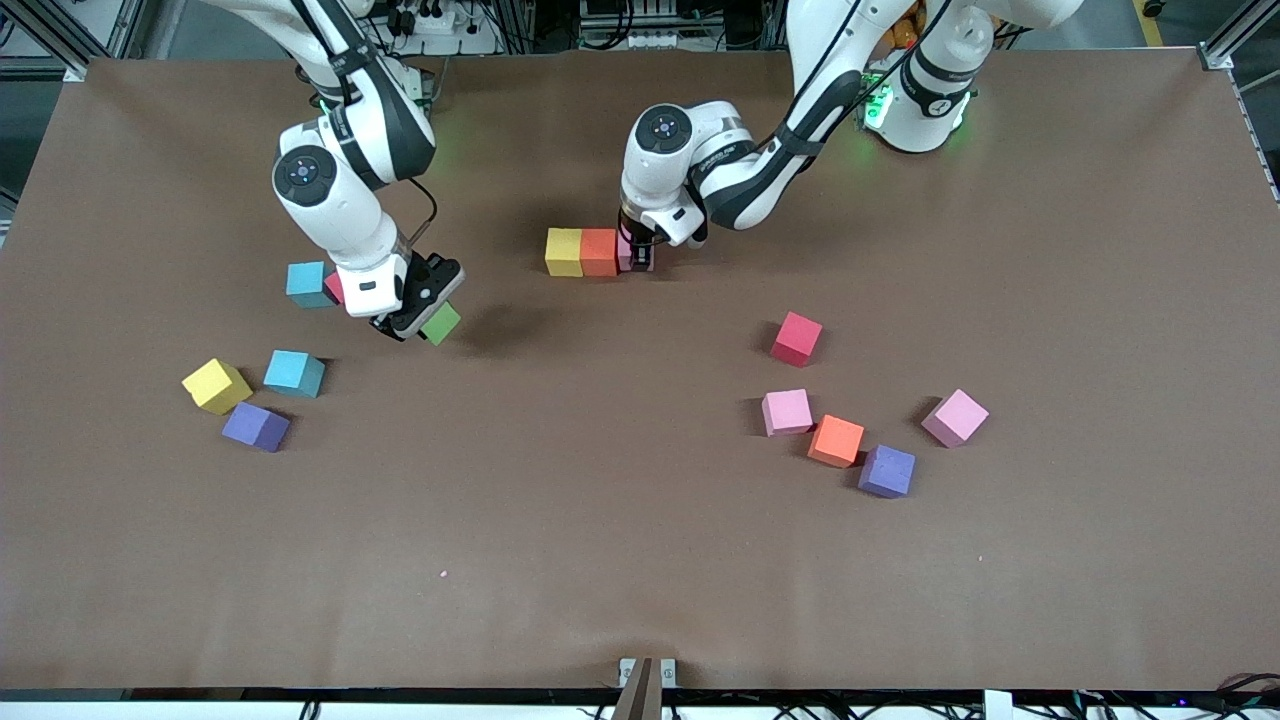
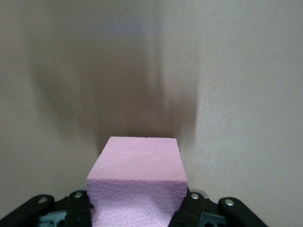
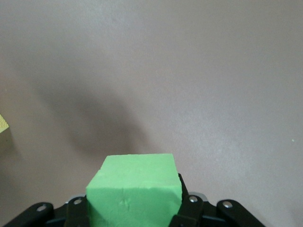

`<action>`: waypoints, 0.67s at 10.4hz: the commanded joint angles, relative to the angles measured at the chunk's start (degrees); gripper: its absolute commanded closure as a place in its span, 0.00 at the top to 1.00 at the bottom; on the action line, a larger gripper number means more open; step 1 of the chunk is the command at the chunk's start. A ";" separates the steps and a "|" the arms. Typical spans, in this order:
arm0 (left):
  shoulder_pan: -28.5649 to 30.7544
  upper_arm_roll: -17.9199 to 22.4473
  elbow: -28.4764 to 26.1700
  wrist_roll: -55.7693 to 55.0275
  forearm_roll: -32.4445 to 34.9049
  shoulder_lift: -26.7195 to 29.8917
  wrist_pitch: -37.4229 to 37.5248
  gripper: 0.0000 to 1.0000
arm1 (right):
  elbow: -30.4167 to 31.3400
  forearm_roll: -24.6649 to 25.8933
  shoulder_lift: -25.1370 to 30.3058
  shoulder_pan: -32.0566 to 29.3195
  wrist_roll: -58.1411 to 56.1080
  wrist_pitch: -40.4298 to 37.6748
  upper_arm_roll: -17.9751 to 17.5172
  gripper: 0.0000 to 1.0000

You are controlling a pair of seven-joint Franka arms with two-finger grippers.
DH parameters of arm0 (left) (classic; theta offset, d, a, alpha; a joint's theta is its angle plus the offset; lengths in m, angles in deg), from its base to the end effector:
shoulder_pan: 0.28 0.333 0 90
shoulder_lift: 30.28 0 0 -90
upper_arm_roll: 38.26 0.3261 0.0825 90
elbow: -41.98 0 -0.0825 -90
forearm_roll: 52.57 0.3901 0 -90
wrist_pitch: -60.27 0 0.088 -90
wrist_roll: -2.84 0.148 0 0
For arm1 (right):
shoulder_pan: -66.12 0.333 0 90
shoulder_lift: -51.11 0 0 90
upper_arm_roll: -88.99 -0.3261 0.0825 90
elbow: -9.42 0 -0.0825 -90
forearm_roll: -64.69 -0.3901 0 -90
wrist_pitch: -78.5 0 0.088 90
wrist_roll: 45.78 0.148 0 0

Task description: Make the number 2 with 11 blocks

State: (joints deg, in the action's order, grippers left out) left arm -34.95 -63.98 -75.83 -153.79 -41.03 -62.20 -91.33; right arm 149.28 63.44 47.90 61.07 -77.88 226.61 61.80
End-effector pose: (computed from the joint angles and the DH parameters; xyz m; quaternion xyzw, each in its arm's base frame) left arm 0.2984 -0.5358 0.1586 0.7027 0.7070 -0.0753 0.0282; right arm 0.4644 0.1909 0.2551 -0.8934 -0.4464 -0.0484 0.0148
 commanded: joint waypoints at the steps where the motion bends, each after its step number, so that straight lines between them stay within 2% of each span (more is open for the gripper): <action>1: -0.83 0.76 0.03 -5.27 2.61 0.46 -0.80 0.04 | -0.38 -0.16 0.57 0.57 -0.07 -0.37 0.12 0.34; 7: -1.19 2.08 2.67 -5.18 4.54 -2.62 -1.15 0.06 | -0.38 -0.16 0.04 0.57 0.02 -0.37 0.12 0.32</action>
State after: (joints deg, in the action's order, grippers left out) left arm -35.17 -62.42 -74.67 -153.76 -39.39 -63.39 -91.92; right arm 149.15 63.45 47.80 61.21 -77.89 226.53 61.81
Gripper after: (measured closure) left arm 0.414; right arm 0.405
